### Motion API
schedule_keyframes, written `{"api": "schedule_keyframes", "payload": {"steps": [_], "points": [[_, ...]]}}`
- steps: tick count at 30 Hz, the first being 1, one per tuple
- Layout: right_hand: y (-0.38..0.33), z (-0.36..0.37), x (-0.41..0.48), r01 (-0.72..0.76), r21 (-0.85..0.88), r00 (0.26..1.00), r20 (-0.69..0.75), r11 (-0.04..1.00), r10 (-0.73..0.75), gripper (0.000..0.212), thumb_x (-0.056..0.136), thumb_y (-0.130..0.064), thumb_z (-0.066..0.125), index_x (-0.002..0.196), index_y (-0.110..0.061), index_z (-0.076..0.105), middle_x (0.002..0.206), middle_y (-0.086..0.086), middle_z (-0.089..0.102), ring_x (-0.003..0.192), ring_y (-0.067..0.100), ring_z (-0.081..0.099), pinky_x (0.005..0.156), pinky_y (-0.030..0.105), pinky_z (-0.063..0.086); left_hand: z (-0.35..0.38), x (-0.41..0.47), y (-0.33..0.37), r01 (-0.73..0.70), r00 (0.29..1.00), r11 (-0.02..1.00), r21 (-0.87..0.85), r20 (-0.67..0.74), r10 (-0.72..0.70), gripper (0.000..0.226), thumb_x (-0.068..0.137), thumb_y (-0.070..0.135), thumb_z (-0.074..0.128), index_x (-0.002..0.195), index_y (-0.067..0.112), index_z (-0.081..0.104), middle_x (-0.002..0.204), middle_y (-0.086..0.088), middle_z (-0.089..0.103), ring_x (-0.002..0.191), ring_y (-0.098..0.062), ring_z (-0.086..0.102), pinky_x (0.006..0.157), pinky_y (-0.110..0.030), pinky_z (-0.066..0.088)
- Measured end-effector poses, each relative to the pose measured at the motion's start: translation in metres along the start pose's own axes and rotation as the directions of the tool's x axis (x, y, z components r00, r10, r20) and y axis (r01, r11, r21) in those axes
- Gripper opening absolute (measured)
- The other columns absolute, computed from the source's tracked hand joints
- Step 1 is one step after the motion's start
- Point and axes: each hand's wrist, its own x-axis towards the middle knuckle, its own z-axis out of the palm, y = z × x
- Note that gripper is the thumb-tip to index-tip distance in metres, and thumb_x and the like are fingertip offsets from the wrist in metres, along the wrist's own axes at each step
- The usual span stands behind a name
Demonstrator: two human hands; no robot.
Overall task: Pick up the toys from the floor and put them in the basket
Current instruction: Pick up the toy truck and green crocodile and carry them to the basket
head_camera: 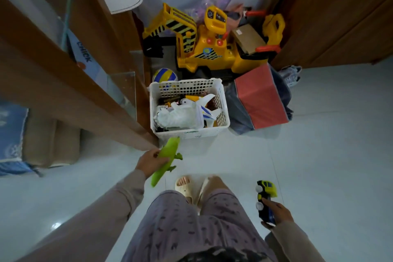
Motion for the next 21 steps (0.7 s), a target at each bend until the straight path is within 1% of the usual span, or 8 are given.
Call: {"api": "schedule_keyframes", "payload": {"steps": [4,7,10,12,14,17,19,21], "points": [[-0.042,0.015,0.010,0.027,-0.066,0.999,0.034,0.997,-0.025,0.048,0.084,-0.017,0.067,0.126,0.001,0.052,0.136,0.024,0.049,0.097,0.037,0.051,0.057,0.037,0.048,0.005,0.014,0.005,0.053,0.998,0.998,0.031,0.015,-0.053,0.065,0.057,0.044,0.057,0.109,0.006,0.065,0.111,-0.017,0.066,0.106,-0.033,0.060,0.088,-0.038,0.046],[-0.083,0.025,0.021,0.068,-0.142,0.996,0.065,0.988,-0.059,0.044,0.085,-0.015,0.066,0.124,0.001,0.053,0.134,0.024,0.050,0.098,0.038,0.052,0.059,0.038,0.050,0.010,0.024,-0.005,0.141,0.990,0.988,0.062,-0.001,-0.141,0.052,0.070,0.044,0.063,0.105,0.006,0.065,0.108,-0.017,0.067,0.102,-0.033,0.061,0.083,-0.036,0.045],[-0.129,0.037,0.034,0.101,-0.216,0.993,0.080,0.971,-0.086,0.041,0.087,-0.012,0.063,0.124,0.001,0.052,0.124,0.022,0.050,0.096,0.038,0.050,0.075,0.047,0.053,0.017,0.035,-0.009,0.246,0.969,0.967,0.064,-0.018,-0.245,0.035,0.080,0.034,0.066,0.103,0.006,0.065,0.107,-0.018,0.068,0.101,-0.033,0.062,0.082,-0.036,0.045],[-0.160,0.046,0.042,0.125,-0.267,0.990,0.093,0.956,-0.103,0.037,0.087,-0.011,0.062,0.121,0.000,0.051,0.114,0.018,0.048,0.094,0.038,0.050,0.084,0.049,0.051,0.023,0.043,-0.007,0.279,0.960,0.955,0.096,0.005,-0.281,0.038,0.080,0.037,0.063,0.104,0.008,0.064,0.109,-0.016,0.068,0.102,-0.031,0.062,0.076,-0.031,0.041],[-0.188,0.057,0.050,0.150,-0.307,0.986,0.111,0.940,-0.122,0.029,0.086,-0.011,0.063,0.112,-0.003,0.050,0.113,0.017,0.047,0.094,0.038,0.051,0.083,0.048,0.051,0.025,0.057,0.001,0.273,0.959,0.950,0.154,0.033,-0.281,0.042,0.078,0.035,0.064,0.112,0.010,0.062,0.112,-0.014,0.067,0.104,-0.029,0.061,0.074,-0.026,0.037],[-0.223,0.078,0.060,0.163,-0.364,0.984,0.130,0.917,-0.123,0.026,0.085,-0.012,0.065,0.105,-0.006,0.049,0.111,0.016,0.047,0.095,0.039,0.052,0.077,0.049,0.053,0.024,0.083,0.013,0.255,0.965,0.942,0.219,0.002,-0.262,0.045,0.080,0.027,0.066,0.121,0.012,0.058,0.119,-0.012,0.065,0.109,-0.029,0.060,0.083,-0.030,0.042],[-0.241,0.097,0.070,0.158,-0.407,0.984,0.146,0.900,-0.107,0.026,0.084,-0.013,0.066,0.103,-0.006,0.050,0.112,0.017,0.047,0.095,0.039,0.052,0.074,0.051,0.054,0.024,0.101,0.019,0.258,0.966,0.913,0.315,-0.065,-0.251,0.046,0.080,0.035,0.063,0.122,0.017,0.058,0.120,-0.009,0.065,0.112,-0.028,0.058,0.089,-0.034,0.045],[-0.254,0.117,0.084,0.159,-0.449,0.982,0.162,0.879,-0.095,0.027,0.083,-0.015,0.068,0.102,-0.006,0.051,0.113,0.017,0.048,0.096,0.039,0.053,0.080,0.052,0.054,0.025,0.125,0.024,0.254,0.967,0.826,0.502,-0.124,-0.223,0.047,0.080,0.045,0.057,0.121,0.023,0.057,0.120,-0.005,0.064,0.116,-0.026,0.054,0.091,-0.036,0.043]]}}
